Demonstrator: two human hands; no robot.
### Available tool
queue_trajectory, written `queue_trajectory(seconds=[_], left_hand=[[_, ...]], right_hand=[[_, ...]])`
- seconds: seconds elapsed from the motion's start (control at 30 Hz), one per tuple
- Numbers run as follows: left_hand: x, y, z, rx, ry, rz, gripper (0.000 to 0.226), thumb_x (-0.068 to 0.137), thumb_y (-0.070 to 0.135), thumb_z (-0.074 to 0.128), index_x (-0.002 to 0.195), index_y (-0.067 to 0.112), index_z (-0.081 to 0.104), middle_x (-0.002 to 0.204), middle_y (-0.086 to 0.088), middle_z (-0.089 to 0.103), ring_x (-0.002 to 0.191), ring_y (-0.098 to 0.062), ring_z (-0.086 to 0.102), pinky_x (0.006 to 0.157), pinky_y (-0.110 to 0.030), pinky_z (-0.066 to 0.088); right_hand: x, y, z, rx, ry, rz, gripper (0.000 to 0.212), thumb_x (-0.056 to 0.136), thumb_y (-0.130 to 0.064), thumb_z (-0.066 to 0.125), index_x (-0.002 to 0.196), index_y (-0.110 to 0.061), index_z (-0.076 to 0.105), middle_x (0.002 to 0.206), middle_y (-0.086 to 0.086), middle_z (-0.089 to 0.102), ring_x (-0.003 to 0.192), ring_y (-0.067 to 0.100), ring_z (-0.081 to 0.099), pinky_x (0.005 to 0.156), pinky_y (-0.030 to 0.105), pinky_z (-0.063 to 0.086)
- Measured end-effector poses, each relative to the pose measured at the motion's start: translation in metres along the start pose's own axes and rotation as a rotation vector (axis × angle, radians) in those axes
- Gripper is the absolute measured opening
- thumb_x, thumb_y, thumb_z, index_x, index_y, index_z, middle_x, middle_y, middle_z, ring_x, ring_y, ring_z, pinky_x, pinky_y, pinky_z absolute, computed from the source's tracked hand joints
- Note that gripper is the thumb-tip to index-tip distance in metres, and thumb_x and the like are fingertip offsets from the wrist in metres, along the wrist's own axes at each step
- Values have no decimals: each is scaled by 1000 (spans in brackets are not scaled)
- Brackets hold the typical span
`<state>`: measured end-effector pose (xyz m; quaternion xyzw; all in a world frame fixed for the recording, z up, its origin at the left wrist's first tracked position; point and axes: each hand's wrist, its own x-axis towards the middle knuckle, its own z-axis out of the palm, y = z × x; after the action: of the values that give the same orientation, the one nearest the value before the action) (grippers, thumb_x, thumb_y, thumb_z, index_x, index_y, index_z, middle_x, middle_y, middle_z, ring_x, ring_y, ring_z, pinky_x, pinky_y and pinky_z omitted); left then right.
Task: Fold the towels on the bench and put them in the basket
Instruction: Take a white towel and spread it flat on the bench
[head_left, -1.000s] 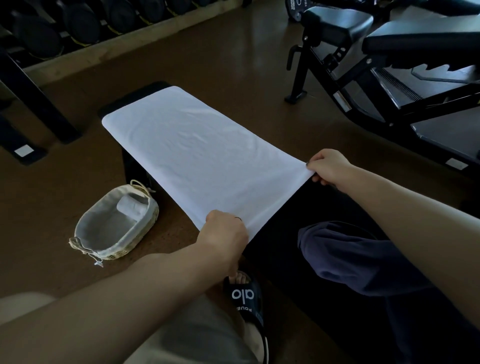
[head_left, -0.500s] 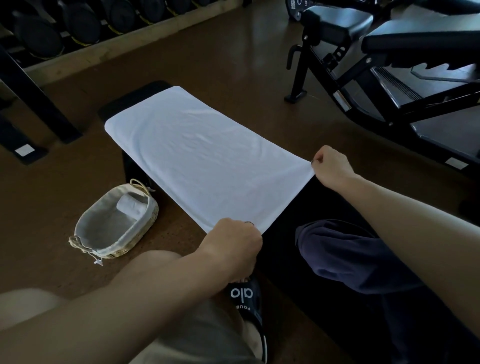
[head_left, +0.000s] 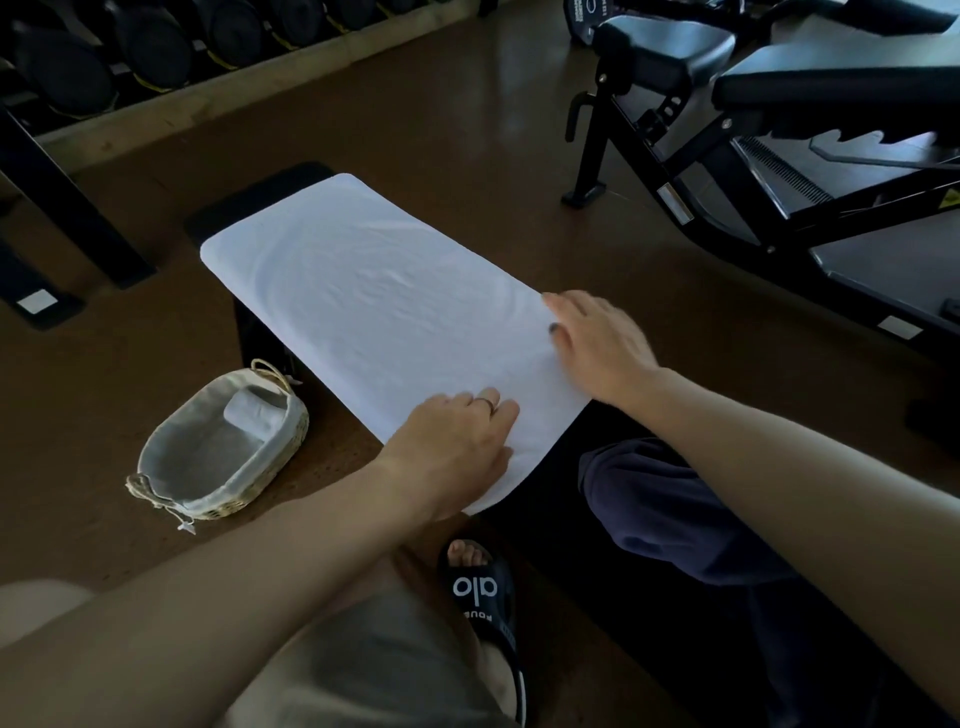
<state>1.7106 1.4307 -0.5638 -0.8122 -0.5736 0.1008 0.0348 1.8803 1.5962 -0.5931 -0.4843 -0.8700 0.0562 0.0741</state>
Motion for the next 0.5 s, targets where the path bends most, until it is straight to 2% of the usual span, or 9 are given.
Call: queue_trajectory(seconds=[0.03, 0.07, 0.1, 0.17, 0.27, 0.33, 0.37, 0.43, 0.5], left_hand=[[3, 0, 7, -26, -39, -30, 54, 107, 49, 28, 150, 16, 30, 151, -15, 41, 133, -33, 46, 100, -43, 40], [5, 1, 14, -74, -121, -56, 68, 105, 56, 26, 159, 18, 13, 165, -16, 20, 150, -33, 25, 116, -48, 27], [6, 2, 22, -119, -209, -75, 78, 102, 64, 26, 162, 22, -2, 170, -13, -1, 156, -31, 4, 123, -52, 12], [4, 2, 35, -168, -302, -78, 93, 95, 77, 26, 159, 28, -20, 168, -8, -25, 155, -27, -21, 125, -54, -3], [-2, -2, 42, -159, -325, -29, 104, 88, 85, 28, 156, 30, -28, 163, -8, -36, 151, -27, -32, 124, -55, -8], [-4, -4, 40, -141, -335, -16, 105, 87, 86, 27, 156, 29, -28, 162, -9, -37, 150, -27, -34, 124, -56, -8], [-5, -3, 38, -128, -331, -15, 105, 87, 86, 27, 156, 29, -28, 162, -10, -37, 150, -28, -34, 123, -56, -9], [-6, -2, 38, -120, -321, -16, 105, 87, 87, 26, 155, 29, -29, 161, -10, -38, 149, -27, -35, 123, -57, -9], [-7, -2, 36, -116, -332, -10, 105, 86, 87, 26, 155, 31, -30, 161, -9, -38, 150, -26, -34, 123, -57, -8]], right_hand=[[-2, -8, 5, 38, -71, -37, 51, 110, -36, 33, 159, -21, 30, 159, 9, 40, 143, 30, 41, 115, 47, 37], [-5, -12, 10, 42, -150, -45, 56, 110, -41, 28, 162, -21, 23, 166, 8, 29, 152, 29, 28, 122, 46, 28], [-9, -12, 15, 18, -210, -34, 59, 110, -45, 23, 164, -22, 15, 171, 7, 17, 157, 27, 15, 126, 45, 17], [-15, -3, 20, -30, -288, 28, 62, 109, -50, 15, 165, -26, 3, 173, 4, 0, 159, 26, -1, 128, 45, 5], [-18, 13, 15, -11, -349, 202, 64, 108, -54, 9, 165, -30, -4, 173, 9, -1, 159, 29, 0, 128, 47, 6], [-15, 12, 11, -34, -317, 270, 66, 107, -54, 10, 165, -26, -4, 172, 14, 3, 159, 32, 4, 128, 48, 8], [-15, 6, 10, -63, -267, 245, 66, 108, -54, 12, 165, -25, -2, 172, 15, 4, 159, 32, 4, 128, 48, 8], [-16, -11, 10, -89, -188, 64, 65, 108, -52, 14, 165, -25, 0, 173, 11, 3, 159, 30, 3, 129, 47, 7], [-22, -25, 17, -76, -223, -96, 62, 109, -50, 12, 166, -26, 0, 173, 5, 0, 159, 25, -2, 129, 45, 3]])
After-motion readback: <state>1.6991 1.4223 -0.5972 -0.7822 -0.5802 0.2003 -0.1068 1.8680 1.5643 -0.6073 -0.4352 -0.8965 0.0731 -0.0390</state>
